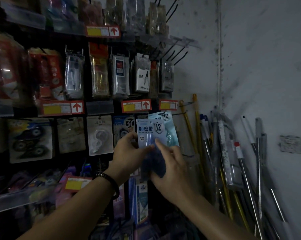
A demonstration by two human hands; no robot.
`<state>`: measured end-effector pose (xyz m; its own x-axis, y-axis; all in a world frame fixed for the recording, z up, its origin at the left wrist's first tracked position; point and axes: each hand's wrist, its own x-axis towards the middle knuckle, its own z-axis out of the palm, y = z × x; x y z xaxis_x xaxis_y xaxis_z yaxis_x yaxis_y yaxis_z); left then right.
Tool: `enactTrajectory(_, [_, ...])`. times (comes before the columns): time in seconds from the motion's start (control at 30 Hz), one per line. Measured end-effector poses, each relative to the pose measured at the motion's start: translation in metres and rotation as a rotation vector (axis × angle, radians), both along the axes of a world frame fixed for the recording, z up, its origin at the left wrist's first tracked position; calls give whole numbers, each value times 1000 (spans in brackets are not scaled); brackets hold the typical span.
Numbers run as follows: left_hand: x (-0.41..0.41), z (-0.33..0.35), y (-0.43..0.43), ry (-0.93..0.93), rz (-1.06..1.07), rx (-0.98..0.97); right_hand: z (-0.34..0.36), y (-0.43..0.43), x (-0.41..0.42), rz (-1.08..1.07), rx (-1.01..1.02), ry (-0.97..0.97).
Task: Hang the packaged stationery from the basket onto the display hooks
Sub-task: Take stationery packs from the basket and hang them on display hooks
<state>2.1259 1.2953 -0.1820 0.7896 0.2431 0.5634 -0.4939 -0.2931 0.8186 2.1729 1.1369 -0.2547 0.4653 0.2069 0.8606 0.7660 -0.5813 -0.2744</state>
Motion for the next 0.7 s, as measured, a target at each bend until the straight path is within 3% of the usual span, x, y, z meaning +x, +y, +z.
enactTrajectory(0.2, [2, 0, -8, 47, 49, 100, 8, -5, 9, 25, 146, 76])
enactTrajectory(0.33, [-2, 4, 0, 49, 261, 397, 23, -12, 26, -98, 140, 118])
enactTrajectory(0.5, [-13, 2, 19, 50, 477, 993, 38, -11, 51, -191, 112, 107])
enactTrajectory(0.7, [-15, -6, 33, 93, 513, 1119, 50, -7, 69, -208, 132, 41])
